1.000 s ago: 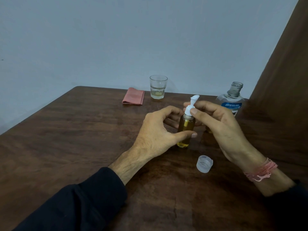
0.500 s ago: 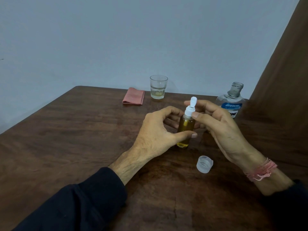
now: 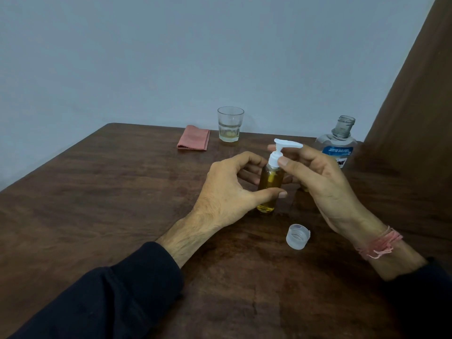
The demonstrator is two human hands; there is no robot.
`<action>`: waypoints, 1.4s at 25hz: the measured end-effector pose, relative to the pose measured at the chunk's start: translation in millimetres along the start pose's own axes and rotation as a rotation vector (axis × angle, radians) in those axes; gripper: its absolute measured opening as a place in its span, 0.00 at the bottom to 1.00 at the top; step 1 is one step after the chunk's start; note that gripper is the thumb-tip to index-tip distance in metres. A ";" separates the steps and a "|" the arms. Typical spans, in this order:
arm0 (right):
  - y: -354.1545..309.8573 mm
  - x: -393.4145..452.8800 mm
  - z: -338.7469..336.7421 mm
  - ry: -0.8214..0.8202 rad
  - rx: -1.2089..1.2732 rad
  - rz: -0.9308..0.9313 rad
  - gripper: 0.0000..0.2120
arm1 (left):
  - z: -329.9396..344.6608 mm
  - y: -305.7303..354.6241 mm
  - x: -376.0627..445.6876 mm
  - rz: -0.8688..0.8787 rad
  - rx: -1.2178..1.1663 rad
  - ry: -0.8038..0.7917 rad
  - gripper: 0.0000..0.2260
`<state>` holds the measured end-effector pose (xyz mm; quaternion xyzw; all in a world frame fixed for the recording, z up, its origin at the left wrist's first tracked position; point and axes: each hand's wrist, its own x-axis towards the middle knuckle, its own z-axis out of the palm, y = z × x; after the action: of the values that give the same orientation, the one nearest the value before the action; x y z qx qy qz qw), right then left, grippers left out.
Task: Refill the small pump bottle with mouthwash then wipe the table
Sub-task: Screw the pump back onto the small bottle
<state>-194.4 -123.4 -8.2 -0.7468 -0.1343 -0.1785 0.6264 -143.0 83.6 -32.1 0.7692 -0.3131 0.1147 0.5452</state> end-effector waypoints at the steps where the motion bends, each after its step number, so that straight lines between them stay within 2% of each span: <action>1: 0.0 0.3 1.3 0.006 -0.005 -0.014 0.20 | 0.0 0.0 -0.1 0.000 -0.002 0.001 0.24; 5: -1.1 -0.4 3.8 0.082 -0.022 -0.029 0.21 | 0.4 1.1 -1.3 0.006 0.000 0.001 0.24; 13: 1.3 -0.2 -0.7 -0.029 -0.039 -0.011 0.15 | -1.2 0.5 -0.1 -0.006 -0.047 -0.035 0.24; 18: -0.9 -0.7 -0.1 -0.037 -0.091 -0.016 0.18 | -4.0 -3.2 1.2 -0.029 -0.115 -0.110 0.20; 25: 1.0 -2.4 5.1 0.053 -0.167 -0.068 0.14 | -3.2 -5.1 2.7 -0.040 -0.092 -0.074 0.20; 29: -0.5 -2.8 5.6 -0.073 -0.128 0.001 0.15 | -4.4 -5.3 4.6 -0.080 -0.122 -0.157 0.25; 30: -1.7 -4.1 6.7 -0.118 -0.101 0.018 0.16 | -3.2 -4.6 3.7 -0.076 -0.101 -0.172 0.24; 32: -4.5 -7.4 11.0 -0.146 -0.069 0.046 0.18 | -0.9 -3.2 2.0 -0.049 -0.042 -0.173 0.15; 35: -7.3 -8.5 16.4 -0.052 -0.140 0.035 0.16 | -0.9 0.3 0.3 -0.046 0.001 -0.137 0.11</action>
<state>-203.5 -105.8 -7.9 -0.7954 -0.1249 -0.1569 0.5720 -142.8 84.2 -31.3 0.7825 -0.3319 0.0492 0.5246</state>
